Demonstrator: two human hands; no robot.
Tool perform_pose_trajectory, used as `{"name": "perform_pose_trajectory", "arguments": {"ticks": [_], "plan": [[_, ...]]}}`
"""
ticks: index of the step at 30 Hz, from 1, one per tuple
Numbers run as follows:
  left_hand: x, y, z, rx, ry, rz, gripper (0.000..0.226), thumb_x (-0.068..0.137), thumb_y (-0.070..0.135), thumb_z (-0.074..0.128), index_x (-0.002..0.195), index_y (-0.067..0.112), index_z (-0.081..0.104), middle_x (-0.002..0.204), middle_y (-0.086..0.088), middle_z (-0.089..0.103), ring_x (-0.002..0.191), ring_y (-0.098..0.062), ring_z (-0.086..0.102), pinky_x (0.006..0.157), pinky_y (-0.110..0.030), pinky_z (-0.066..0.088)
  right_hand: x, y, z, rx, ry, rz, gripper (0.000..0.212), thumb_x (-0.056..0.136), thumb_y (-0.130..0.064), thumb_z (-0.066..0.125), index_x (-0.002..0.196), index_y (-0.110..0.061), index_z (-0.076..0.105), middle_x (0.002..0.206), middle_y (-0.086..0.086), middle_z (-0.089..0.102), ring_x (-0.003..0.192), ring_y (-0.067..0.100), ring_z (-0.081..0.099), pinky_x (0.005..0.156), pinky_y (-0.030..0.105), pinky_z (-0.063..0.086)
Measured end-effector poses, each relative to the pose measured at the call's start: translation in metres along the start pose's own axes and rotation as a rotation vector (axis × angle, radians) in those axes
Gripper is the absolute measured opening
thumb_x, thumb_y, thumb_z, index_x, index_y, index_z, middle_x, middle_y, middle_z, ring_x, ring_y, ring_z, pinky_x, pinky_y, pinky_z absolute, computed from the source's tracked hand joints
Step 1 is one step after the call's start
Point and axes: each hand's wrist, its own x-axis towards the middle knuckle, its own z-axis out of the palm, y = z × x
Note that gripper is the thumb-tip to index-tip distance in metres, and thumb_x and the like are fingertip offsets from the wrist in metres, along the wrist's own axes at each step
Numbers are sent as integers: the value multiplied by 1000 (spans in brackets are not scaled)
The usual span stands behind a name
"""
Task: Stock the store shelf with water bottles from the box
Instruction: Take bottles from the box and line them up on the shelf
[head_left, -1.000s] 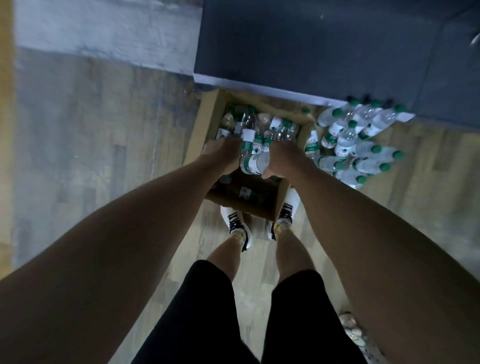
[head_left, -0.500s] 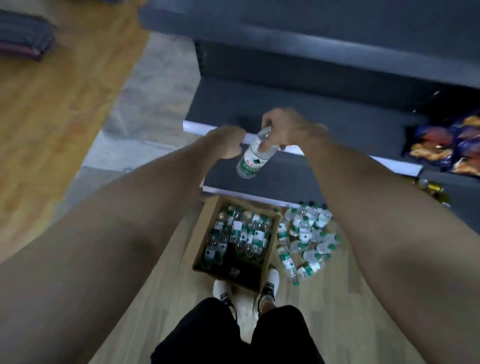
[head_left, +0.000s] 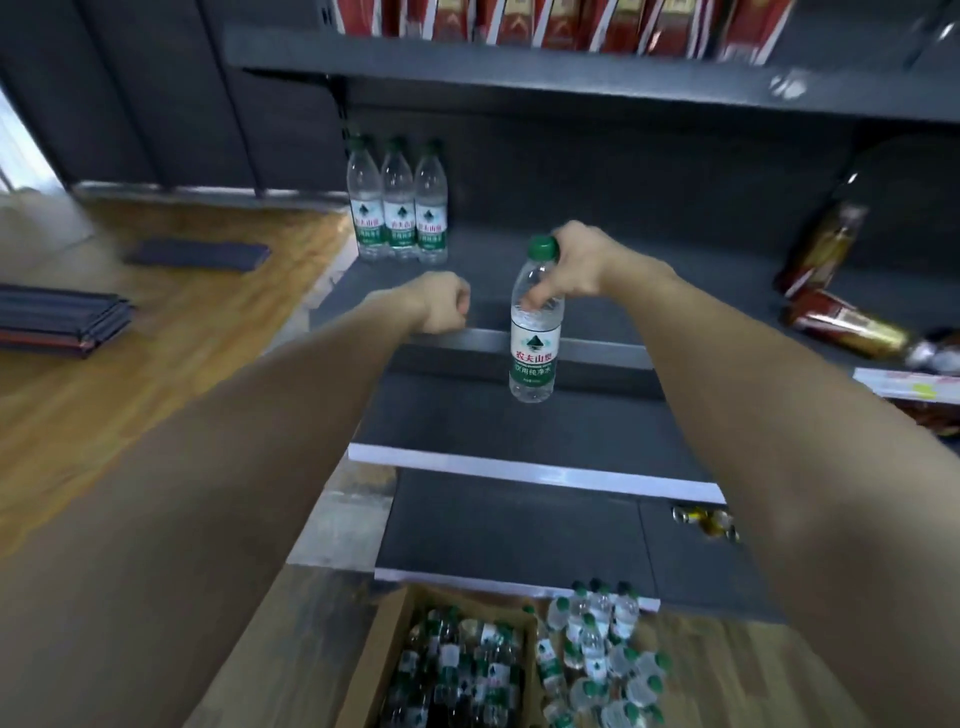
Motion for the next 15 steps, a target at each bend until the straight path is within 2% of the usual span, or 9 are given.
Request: {"name": "perform_pose_trajectory", "arguments": {"ticks": [3,5,8,11,12,15], "plan": [[13,11,-24,3,38,16,6,84,13,64,88,17,65,96,-5,69,92,-27,63,86,-38,53,9,8,-22,-2,43,-14,57,48,-45,93,87,-17,62,84,-2,65,76,13,63,61,28,45],[22,19,-39,-16,92,9,9,84,9,60,84,17,65,91,-3,68,90,-25,64,86,-36,53,16,13,-33,-24,51,-40,57,46,-46,93,84,-17,62,83,-2,66,76,15,64,63,29,49],[35,38,-59,-79,130,30,7,87,9,63,87,15,65,83,-1,64,81,-20,59,75,-28,49,28,20,-39,-49,27,-64,54,47,-45,94,80,-19,59,83,-3,64,74,14,63,63,29,48],[47,57,-74,-214,133,60,10,85,15,72,89,13,63,72,3,60,63,-14,54,58,-21,47,43,30,-36,-44,9,-66,55,49,-43,95,79,-21,55,83,-4,60,72,12,58,63,28,44],[51,63,-77,-248,123,67,15,84,19,75,90,14,63,73,3,60,60,-13,54,56,-21,48,47,34,-33,-39,3,-67,57,48,-44,95,80,-21,54,84,-4,59,73,12,57,65,28,45],[65,78,-80,-296,83,73,25,79,31,78,93,19,60,81,-7,66,63,-19,57,56,-32,50,59,39,-26,-46,-6,-74,61,49,-47,95,86,-20,54,86,-4,58,77,14,56,67,30,46]]}}
